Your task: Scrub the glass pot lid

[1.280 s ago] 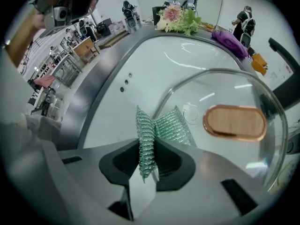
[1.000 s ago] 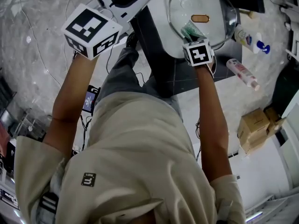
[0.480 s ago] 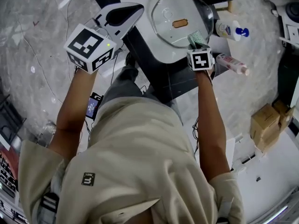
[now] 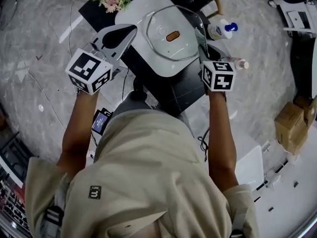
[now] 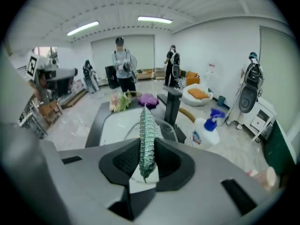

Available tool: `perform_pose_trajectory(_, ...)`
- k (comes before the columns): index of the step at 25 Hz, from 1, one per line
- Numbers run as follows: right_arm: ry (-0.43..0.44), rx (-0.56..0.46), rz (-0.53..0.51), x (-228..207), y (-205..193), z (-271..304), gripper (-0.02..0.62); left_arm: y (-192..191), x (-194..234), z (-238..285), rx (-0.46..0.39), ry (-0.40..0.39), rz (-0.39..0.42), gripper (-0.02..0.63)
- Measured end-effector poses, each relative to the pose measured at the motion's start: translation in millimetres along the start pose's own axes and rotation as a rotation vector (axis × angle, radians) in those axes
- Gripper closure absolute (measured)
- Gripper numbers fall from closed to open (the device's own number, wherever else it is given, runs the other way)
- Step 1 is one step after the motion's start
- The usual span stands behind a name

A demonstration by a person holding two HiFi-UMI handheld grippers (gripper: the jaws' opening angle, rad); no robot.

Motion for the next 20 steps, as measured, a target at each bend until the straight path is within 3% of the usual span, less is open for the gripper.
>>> perform_pose_trajectory(6, 0.023, -0.315, 0.081, 8, 52, -96, 0.508, 27, -13, -3, -0.019, -0.029, 0.047, 0.591)
perform_pose_trajectory(11, 0.03, -0.542, 0.132, 15, 66, -169, 0.508, 42, -23, -8, -0.041, -0.046, 0.092, 0.591)
perform_pose_trajectory(20, -0.04, -0.687, 0.126, 39, 59, -246, 0.52, 52, -38, -20, -0.052, -0.094, 0.144, 0.591)
Point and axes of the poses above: the fingertips, and each gripper's own axes: z forward along the fingers, x to its left, y out of its top, the point moved 10 cm from there along -z, backward along the fingers, and after that the axes turned 1 degree about -x, right-handed, at the moved point
